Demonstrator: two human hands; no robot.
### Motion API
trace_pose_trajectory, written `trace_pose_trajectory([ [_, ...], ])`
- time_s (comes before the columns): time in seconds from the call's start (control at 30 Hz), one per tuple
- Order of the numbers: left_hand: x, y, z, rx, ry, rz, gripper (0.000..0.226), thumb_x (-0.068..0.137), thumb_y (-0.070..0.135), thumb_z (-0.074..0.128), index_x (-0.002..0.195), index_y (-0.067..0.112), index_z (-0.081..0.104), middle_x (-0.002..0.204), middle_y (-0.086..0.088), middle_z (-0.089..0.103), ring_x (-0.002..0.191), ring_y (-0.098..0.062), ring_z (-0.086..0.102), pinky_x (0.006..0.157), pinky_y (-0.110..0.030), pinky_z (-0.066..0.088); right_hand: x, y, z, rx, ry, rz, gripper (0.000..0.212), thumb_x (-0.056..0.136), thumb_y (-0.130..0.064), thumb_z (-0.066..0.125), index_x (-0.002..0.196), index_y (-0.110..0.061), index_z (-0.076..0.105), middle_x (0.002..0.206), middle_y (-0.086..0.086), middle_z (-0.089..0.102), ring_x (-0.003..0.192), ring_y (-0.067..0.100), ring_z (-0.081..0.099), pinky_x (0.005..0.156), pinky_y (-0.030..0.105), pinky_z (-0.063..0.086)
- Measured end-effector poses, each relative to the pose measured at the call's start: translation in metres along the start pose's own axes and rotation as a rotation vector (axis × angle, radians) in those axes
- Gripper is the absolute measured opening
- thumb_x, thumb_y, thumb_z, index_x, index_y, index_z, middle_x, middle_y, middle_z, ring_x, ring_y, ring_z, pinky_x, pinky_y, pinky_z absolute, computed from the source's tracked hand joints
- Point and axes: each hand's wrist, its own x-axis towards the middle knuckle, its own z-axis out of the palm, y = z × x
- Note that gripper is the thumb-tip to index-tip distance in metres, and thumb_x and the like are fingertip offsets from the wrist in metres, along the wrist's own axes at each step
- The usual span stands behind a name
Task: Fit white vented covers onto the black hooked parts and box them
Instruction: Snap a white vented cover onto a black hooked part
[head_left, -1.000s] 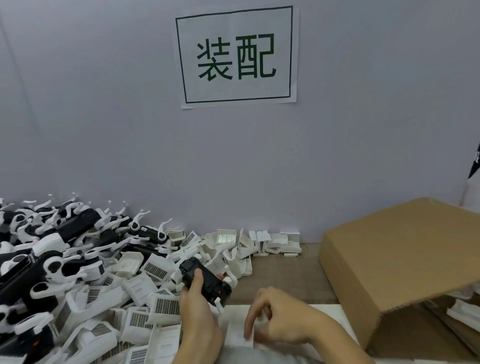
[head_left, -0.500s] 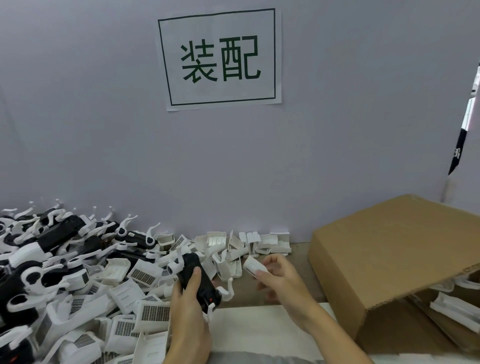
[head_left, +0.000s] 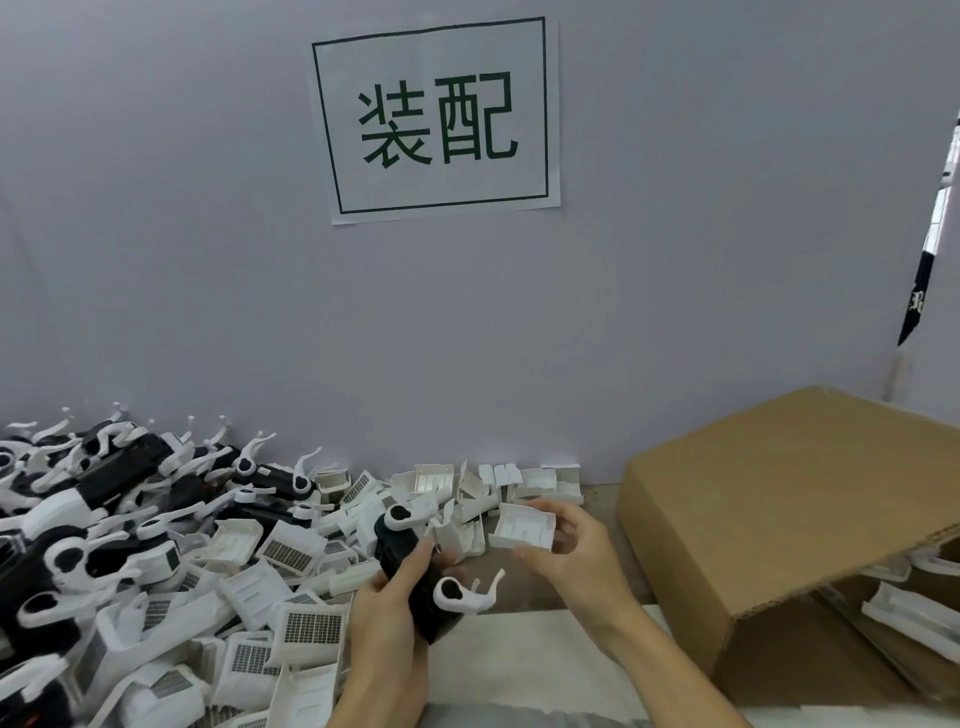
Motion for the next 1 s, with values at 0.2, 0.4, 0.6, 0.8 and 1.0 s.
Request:
trace_pose_trajectory([
  [0.2,0.006,-0.007,-0.002,0.101,0.089,0.047,0.032,0.078,0.021,0.079,0.087,-0.009,0.070,0.087,-0.024,0.072,0.081,-0.038,0.070,0.068,-0.041,0.061,-0.002,-0.002,0.006,0.082,-0.023,0.016,0.015,0.090,-0.025,0.072,0.104,-0.022,0.071,0.096,-0.002,0.072,0.086,0.014,0.067,0.066,0.025,0.049],
  [0.4,0.004,-0.010,0.001,0.158,0.060,0.116,0.042,0.079,0.033,0.077,0.098,-0.004,0.073,0.092,-0.023,0.076,0.091,-0.039,0.074,0.075,-0.043,0.059,-0.014,-0.019,0.019,0.059,-0.069,-0.163,0.022,0.096,-0.035,0.061,0.087,-0.019,0.075,0.077,-0.001,0.072,0.067,0.011,0.066,0.057,0.024,0.051],
  [0.6,0.001,-0.006,0.003,0.094,-0.068,0.084,0.035,0.103,0.026,0.045,0.117,0.004,0.069,0.099,-0.021,0.076,0.078,-0.026,0.075,0.057,-0.033,0.058,-0.024,-0.022,0.043,-0.045,-0.137,-0.182,0.011,0.099,-0.029,0.060,0.103,-0.025,0.070,0.089,0.000,0.074,0.081,0.017,0.072,0.061,0.032,0.060],
  [0.8,0.003,-0.013,0.005,0.168,0.005,0.123,0.033,0.104,0.025,0.050,0.121,0.000,0.063,0.093,-0.023,0.075,0.076,-0.030,0.073,0.053,-0.033,0.056,-0.021,-0.009,0.044,-0.363,-0.046,-0.345,0.014,0.096,-0.043,0.058,0.108,-0.039,0.066,0.097,-0.019,0.064,0.092,0.002,0.063,0.070,0.019,0.053],
  [1.0,0.013,-0.018,0.001,0.177,0.095,0.137,0.038,0.099,0.024,0.056,0.117,-0.010,0.059,0.088,-0.022,0.070,0.075,-0.029,0.067,0.059,-0.035,0.053,-0.019,-0.005,0.043,-0.577,-0.101,-0.488,0.027,0.101,-0.036,0.048,0.097,-0.024,0.072,0.091,-0.017,0.052,0.082,0.000,0.052,0.069,0.012,0.040],
])
